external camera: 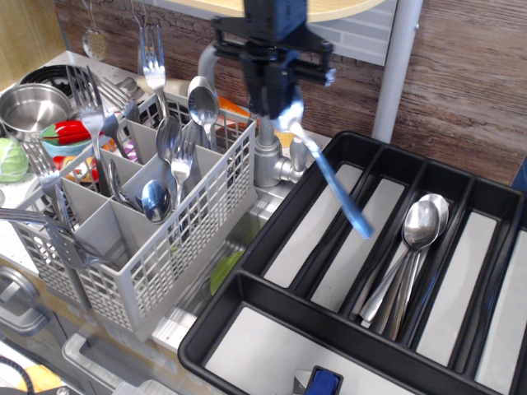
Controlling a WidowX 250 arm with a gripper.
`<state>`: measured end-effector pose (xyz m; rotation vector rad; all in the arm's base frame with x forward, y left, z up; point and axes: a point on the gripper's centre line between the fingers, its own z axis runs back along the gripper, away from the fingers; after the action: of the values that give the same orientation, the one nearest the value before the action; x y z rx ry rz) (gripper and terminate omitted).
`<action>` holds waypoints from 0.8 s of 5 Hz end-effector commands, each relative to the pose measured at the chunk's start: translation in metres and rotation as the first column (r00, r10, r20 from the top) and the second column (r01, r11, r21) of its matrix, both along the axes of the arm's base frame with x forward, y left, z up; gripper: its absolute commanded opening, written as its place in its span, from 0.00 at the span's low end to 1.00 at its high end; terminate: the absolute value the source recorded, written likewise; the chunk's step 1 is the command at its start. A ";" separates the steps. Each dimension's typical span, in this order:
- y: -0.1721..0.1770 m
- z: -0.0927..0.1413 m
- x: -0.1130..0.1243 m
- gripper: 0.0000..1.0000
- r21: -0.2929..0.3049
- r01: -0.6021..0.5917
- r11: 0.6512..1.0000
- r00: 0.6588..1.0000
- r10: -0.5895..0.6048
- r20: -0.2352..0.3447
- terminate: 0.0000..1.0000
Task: Put big spoon from basket to tray
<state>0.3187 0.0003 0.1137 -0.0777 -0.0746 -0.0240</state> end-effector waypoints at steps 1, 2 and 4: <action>-0.014 0.009 0.006 0.00 -0.104 0.003 0.995 1.000 -0.002 0.005 0.00; -0.022 0.003 0.013 0.00 -0.105 -0.011 0.994 0.998 0.005 -0.058 0.00; -0.019 -0.043 0.014 0.00 0.018 -0.165 0.986 0.986 0.164 0.031 0.00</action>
<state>0.3297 -0.0176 0.0516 -0.0310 -0.0896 0.1139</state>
